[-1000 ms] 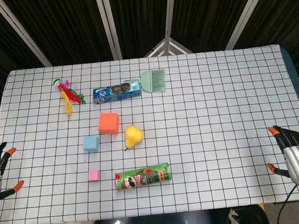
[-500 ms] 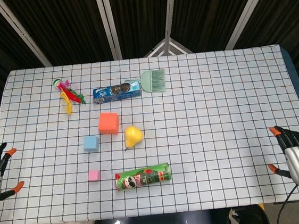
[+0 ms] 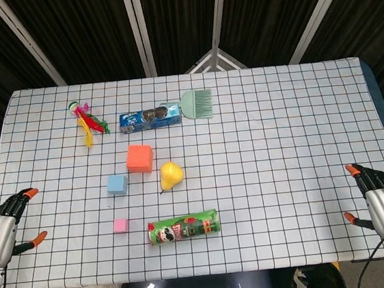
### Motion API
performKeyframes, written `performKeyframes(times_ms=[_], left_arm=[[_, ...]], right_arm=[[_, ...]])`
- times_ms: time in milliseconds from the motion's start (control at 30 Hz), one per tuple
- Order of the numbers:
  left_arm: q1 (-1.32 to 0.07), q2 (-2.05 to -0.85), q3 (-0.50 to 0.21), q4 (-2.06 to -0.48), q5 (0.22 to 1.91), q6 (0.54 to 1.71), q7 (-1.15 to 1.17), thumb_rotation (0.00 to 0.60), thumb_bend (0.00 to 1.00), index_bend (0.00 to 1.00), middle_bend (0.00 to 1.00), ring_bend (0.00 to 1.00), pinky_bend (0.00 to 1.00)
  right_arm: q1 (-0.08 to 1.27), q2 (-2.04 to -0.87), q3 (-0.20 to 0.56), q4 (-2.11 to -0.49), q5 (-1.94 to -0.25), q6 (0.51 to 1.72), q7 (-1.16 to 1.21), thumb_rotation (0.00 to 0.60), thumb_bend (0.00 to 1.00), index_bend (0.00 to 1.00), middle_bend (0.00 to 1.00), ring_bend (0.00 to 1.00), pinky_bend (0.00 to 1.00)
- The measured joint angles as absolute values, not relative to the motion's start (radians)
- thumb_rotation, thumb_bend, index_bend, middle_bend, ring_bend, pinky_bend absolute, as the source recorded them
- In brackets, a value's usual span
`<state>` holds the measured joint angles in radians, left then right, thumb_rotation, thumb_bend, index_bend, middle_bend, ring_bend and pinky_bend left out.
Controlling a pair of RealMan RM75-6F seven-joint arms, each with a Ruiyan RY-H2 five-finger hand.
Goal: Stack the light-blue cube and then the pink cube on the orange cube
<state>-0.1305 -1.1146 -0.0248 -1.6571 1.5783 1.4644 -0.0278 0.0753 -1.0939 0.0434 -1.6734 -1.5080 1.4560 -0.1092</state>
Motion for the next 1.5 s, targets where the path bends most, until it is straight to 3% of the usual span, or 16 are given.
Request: performKeyframes(times_ms=[233,333,567,933,1500], left_arm=[[-0.216,-1.072,-0.043,-1.765,1.503,1.281,-0.003,0.6,0.2,0.22,0.74,0.71,0.78],[-0.262,-1.057,-0.056,-1.809,1.436,1.187,0.016,0.6,0.19,0.24,0.81,0.76,0.82],[-0.359,-1.059,-0.099,-1.858,1.237,1.074,0.189,0.6,0.16,0.24,0.84,0.78,0.84],[-0.538,-1.141,-0.159,-1.899,0.879,1.034,0.517,0.6,0.16,0.27,0.84,0.78,0.84],[-0.663,-1.266,-0.157,-1.81,0.697,1.045,0.622,0.6,0.16,0.28,0.85,0.78,0.85]], right_arm=[[0.086,-1.096,0.038,-1.674,-1.507,1.431,-0.11,0.6,0.17,0.11,0.14,0.15,0.16],[0.087,-1.095,0.036,-1.674,-1.505,1.425,-0.109,0.6,0.17,0.11,0.14,0.15,0.16],[0.096,-1.093,0.034,-1.678,-1.492,1.4,-0.111,0.6,0.17,0.11,0.14,0.15,0.16],[0.104,-1.091,0.032,-1.684,-1.473,1.376,-0.122,0.6,0.17,0.11,0.14,0.15,0.16],[0.106,-1.091,0.034,-1.681,-1.457,1.371,-0.119,0.6,0.17,0.11,0.14,0.15,0.16]])
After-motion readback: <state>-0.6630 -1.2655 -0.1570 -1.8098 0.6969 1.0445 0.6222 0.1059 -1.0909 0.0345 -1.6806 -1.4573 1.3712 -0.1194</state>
